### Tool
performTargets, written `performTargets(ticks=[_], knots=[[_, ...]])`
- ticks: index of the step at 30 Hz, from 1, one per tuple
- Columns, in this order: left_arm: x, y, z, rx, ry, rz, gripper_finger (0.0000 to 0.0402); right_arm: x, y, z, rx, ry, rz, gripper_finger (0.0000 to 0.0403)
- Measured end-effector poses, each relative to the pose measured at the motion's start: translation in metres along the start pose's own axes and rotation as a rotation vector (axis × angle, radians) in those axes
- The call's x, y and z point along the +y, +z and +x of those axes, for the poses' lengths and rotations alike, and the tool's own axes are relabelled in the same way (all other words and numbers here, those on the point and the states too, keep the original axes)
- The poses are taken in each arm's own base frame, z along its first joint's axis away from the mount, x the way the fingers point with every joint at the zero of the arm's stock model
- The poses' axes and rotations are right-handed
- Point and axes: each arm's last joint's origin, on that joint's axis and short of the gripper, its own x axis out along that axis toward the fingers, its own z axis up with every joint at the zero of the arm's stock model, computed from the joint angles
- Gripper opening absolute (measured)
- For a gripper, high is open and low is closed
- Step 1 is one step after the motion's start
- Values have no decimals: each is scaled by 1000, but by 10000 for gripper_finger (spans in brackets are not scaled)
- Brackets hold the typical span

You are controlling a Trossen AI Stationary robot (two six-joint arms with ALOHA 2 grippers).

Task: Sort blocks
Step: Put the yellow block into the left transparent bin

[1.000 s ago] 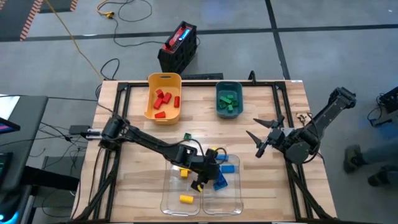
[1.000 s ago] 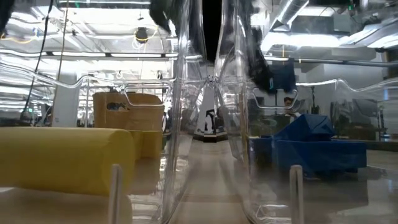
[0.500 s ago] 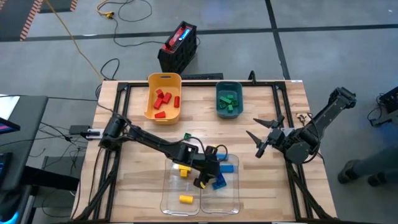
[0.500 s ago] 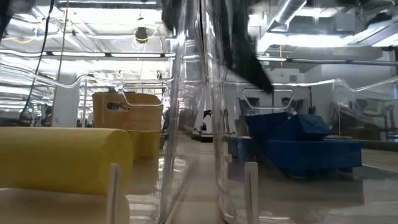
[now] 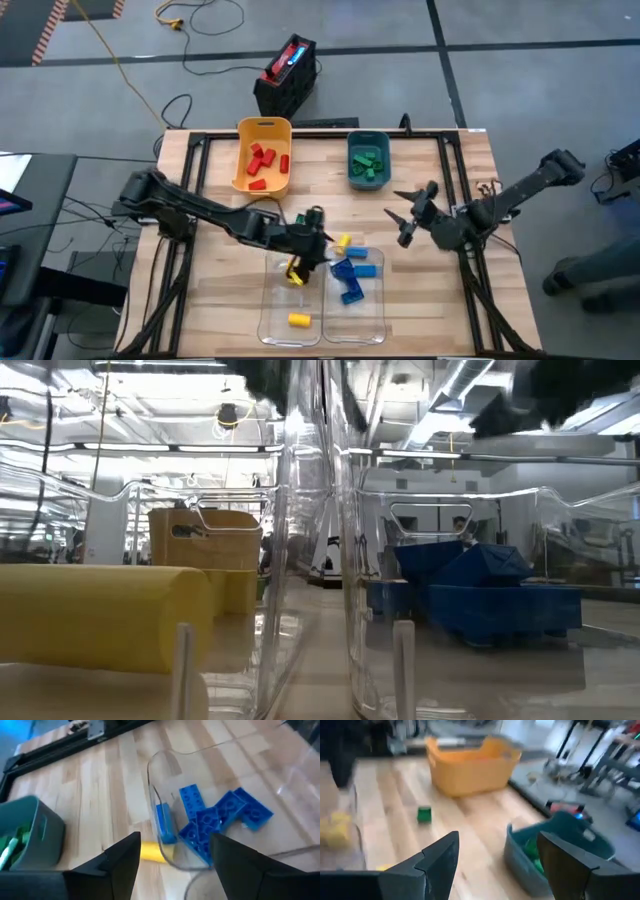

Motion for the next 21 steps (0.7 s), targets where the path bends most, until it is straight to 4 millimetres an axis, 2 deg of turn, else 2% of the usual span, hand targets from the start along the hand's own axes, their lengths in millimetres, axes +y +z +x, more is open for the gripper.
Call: performTargets(ticks=[7,11,15,18,21], knots=[[0,-41,-44,-88,80,-92,224,-15,-25,35,200,109,-88,282],[4,-58,-67,-111,194,-125,224,-27,-33,60,299,295,-194,282],[10,-76,-76,-104,225,-174,224,-38,-37,88,274,458,-236,279],[10,-85,-81,-100,233,-212,224,-43,-54,109,271,543,-282,269],[9,-94,-81,-81,247,-245,224,-39,-66,129,243,655,-274,253]])
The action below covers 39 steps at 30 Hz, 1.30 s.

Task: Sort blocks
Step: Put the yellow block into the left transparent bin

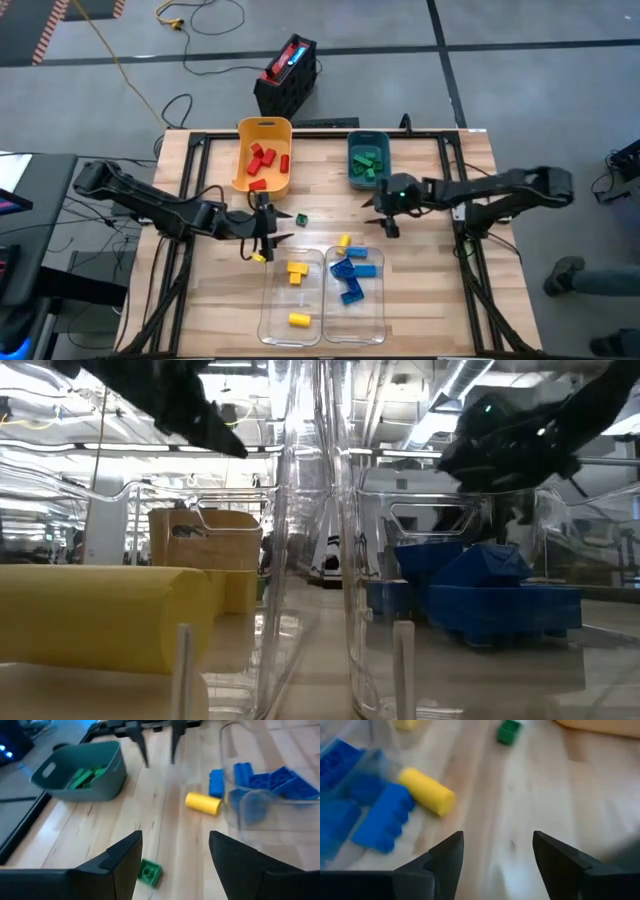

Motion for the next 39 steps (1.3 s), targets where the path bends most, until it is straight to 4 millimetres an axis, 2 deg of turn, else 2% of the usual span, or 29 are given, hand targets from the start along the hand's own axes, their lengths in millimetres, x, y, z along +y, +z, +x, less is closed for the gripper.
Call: performTargets(ticks=[4,7,14,22,29,39], knots=[[2,-6,0,14,47,-14,224,-4,0,20,-118,84,-41,230],[2,-5,0,8,66,-15,224,-7,-7,35,-124,105,-56,225],[7,-5,2,14,100,-35,224,-10,-19,60,-185,283,-80,225],[8,-6,2,16,103,-46,224,-9,-19,75,-322,380,-82,235],[11,-6,4,17,116,-91,224,-5,-20,91,-313,415,-132,249],[14,-5,5,14,126,-116,224,-4,-27,97,-235,478,-128,226]])
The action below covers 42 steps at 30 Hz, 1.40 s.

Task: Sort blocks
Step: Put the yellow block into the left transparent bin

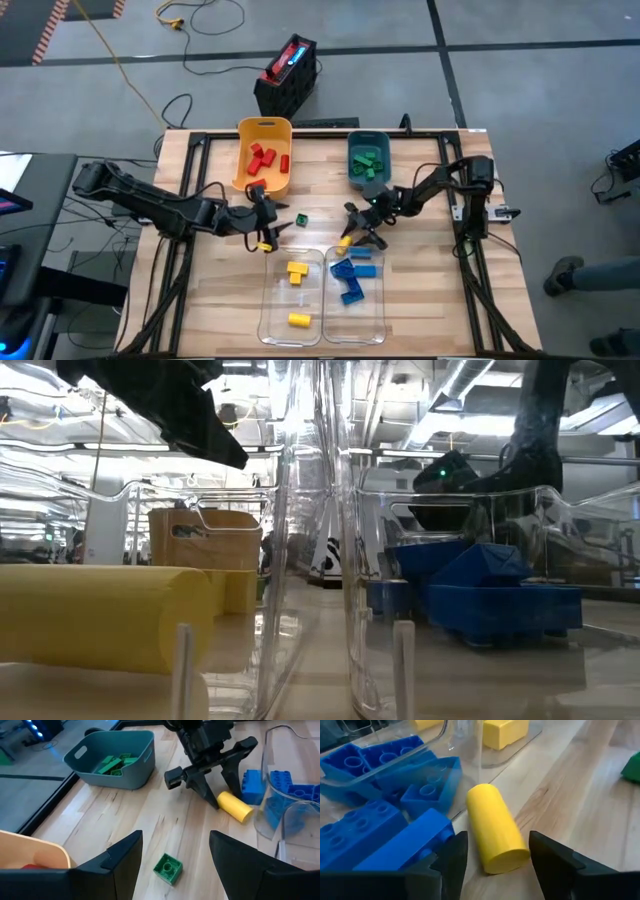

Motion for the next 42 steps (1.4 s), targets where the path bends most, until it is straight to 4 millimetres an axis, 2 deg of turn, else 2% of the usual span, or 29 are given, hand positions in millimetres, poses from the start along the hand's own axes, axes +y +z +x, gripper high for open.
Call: performTargets(ticks=[13,20,25,29,35,38,42], knots=[[1,9,-1,-16,3,-14,224,-3,-1,-2,2,-10,-10,127],[2,6,-1,10,6,-19,224,-8,-1,-8,4,-35,3,128],[1,4,-1,35,-23,-36,224,-14,9,-20,-26,-80,1,128],[0,4,-1,29,-28,-22,224,-17,22,-35,-50,-119,-10,128],[-1,5,-2,19,-27,-11,224,-14,56,-59,-114,-195,-84,128],[-2,5,-3,15,-33,-9,224,-7,77,-69,-175,-209,-125,128],[-11,7,-8,2,-50,24,224,11,107,-69,-221,-209,-111,128]])
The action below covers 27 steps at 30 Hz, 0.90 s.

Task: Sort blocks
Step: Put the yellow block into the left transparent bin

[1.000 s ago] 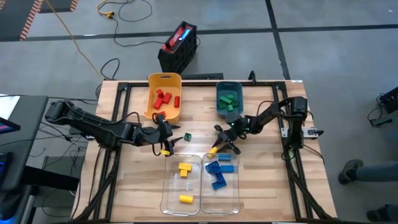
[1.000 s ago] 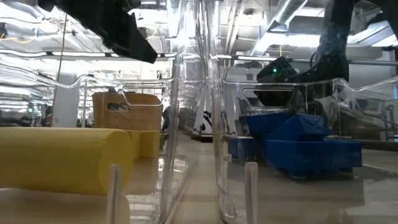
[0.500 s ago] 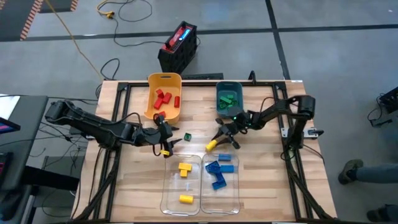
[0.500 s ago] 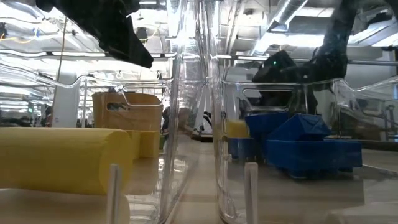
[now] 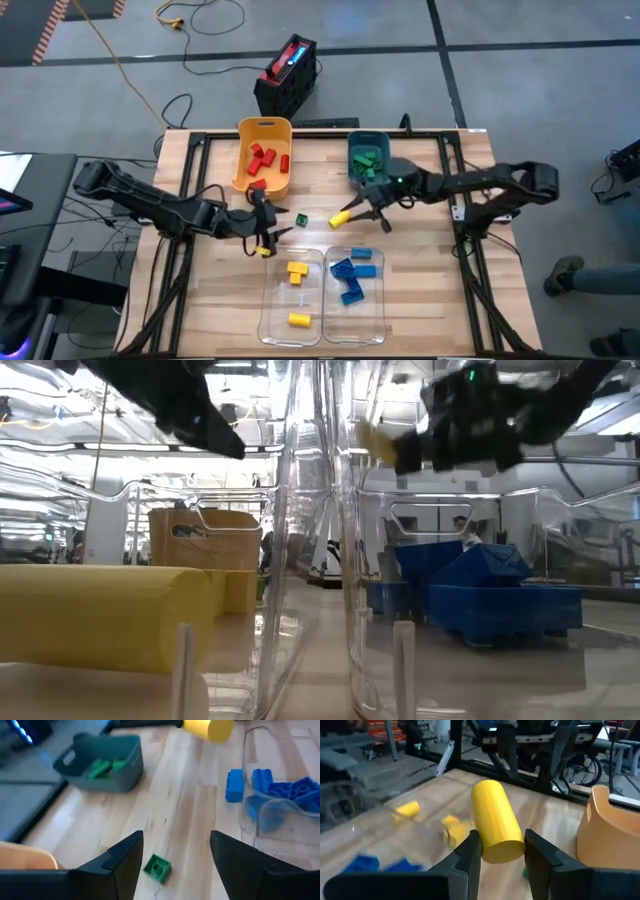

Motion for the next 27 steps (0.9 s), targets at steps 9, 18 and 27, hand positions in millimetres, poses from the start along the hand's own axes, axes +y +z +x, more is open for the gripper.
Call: performTargets(ticks=[9,18,27], knots=[[-28,14,-29,-69,111,265,224,41,68,51,145,-100,84,128],[-48,0,-40,-25,53,323,224,53,93,118,323,-113,240,127],[-81,-23,-42,-19,245,638,224,54,115,140,231,-266,337,127]])
